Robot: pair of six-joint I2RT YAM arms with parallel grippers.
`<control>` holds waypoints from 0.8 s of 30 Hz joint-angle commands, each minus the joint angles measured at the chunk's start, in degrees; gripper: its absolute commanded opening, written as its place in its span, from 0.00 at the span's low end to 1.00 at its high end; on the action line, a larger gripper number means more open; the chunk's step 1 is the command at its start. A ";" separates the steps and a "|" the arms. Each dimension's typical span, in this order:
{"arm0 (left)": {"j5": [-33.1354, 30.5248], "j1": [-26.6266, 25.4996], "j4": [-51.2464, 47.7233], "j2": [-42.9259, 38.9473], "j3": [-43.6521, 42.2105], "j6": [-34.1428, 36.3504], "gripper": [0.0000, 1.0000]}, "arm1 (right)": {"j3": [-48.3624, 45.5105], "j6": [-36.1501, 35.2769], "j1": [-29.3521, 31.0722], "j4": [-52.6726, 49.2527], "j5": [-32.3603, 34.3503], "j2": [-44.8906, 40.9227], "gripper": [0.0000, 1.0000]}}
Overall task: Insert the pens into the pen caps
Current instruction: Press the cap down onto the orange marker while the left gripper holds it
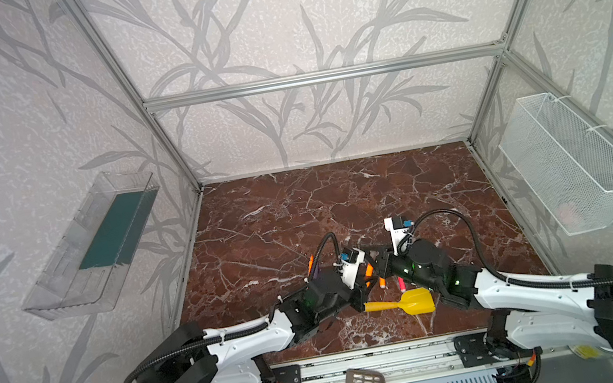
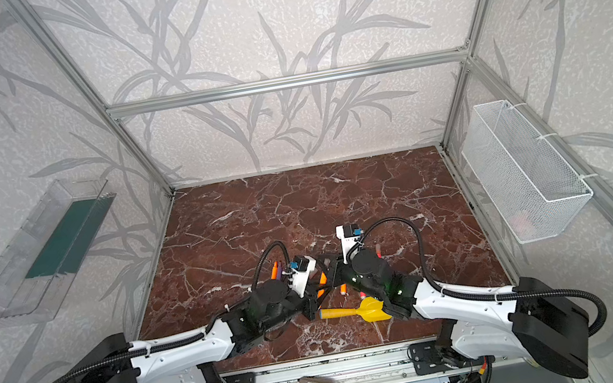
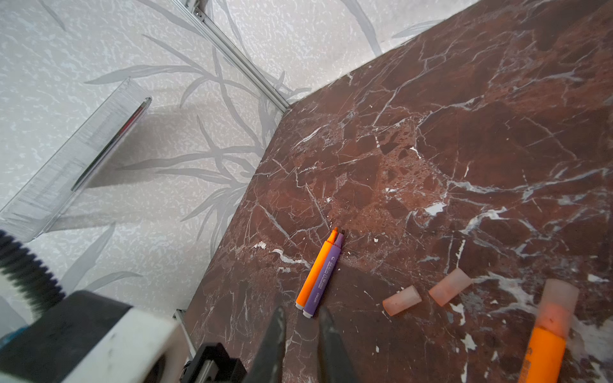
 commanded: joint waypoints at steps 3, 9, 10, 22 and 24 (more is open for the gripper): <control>8.94 5.39 2.98 -0.90 3.88 -2.35 0.00 | -3.91 -5.32 0.71 10.17 -7.13 0.88 0.00; 3.53 6.19 -2.53 -1.85 7.19 0.54 0.00 | -3.12 -4.94 4.22 7.62 -3.83 2.29 0.00; 1.02 6.12 -4.07 -2.00 7.83 1.14 0.00 | -2.15 -3.89 4.34 4.70 -2.15 2.54 0.00; -15.75 3.10 -7.96 -1.00 11.44 6.52 0.00 | 0.60 3.11 9.16 2.36 1.08 9.71 0.00; -11.67 4.33 -7.71 -1.24 11.39 5.86 0.00 | -1.68 0.87 9.32 7.72 0.45 9.30 0.00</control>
